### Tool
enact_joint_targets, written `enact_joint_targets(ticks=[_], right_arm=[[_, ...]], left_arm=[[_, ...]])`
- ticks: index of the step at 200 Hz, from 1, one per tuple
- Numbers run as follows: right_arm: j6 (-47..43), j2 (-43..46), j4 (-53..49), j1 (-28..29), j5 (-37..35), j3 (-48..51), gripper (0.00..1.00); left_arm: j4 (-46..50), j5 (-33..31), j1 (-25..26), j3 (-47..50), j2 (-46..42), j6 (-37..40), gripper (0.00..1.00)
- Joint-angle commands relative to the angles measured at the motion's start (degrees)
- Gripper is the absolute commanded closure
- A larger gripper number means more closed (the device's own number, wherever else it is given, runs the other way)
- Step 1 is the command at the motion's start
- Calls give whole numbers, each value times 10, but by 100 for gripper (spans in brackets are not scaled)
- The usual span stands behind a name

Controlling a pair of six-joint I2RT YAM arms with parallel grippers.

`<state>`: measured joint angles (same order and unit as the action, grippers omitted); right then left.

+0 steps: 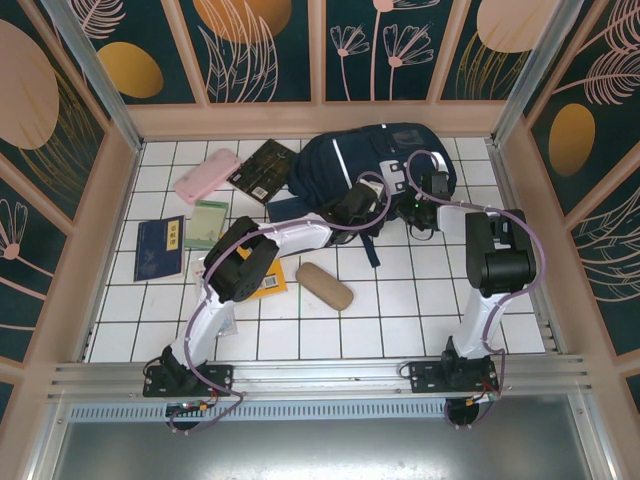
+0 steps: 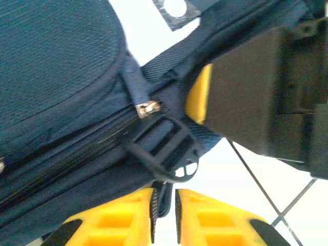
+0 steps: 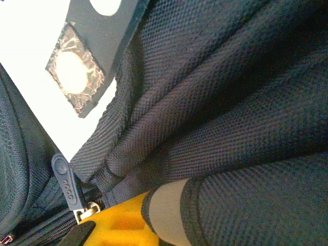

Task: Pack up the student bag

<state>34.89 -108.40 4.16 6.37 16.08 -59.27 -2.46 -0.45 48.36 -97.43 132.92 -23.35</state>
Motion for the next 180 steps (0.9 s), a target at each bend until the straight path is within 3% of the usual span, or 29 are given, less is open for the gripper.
enact_joint_targets(ticks=[1, 101, 150, 166, 180], right_arm=[[0, -26, -24, 2, -12, -10, 86], [0, -29, -25, 2, -4, -15, 85], [-1, -23, -28, 1, -2, -16, 85], [-1, -23, -28, 2, -2, -16, 84], [1, -22, -29, 2, -2, -15, 85]], left_arm=[[43, -3, -1, -34, 37, 48, 80], [99, -25, -1, -86, 88, 59, 81], [137, -76, -1, -100, 108, 67, 79], [141, -77, -1, -98, 108, 70, 82], [140, -70, -2, -95, 106, 69, 92]])
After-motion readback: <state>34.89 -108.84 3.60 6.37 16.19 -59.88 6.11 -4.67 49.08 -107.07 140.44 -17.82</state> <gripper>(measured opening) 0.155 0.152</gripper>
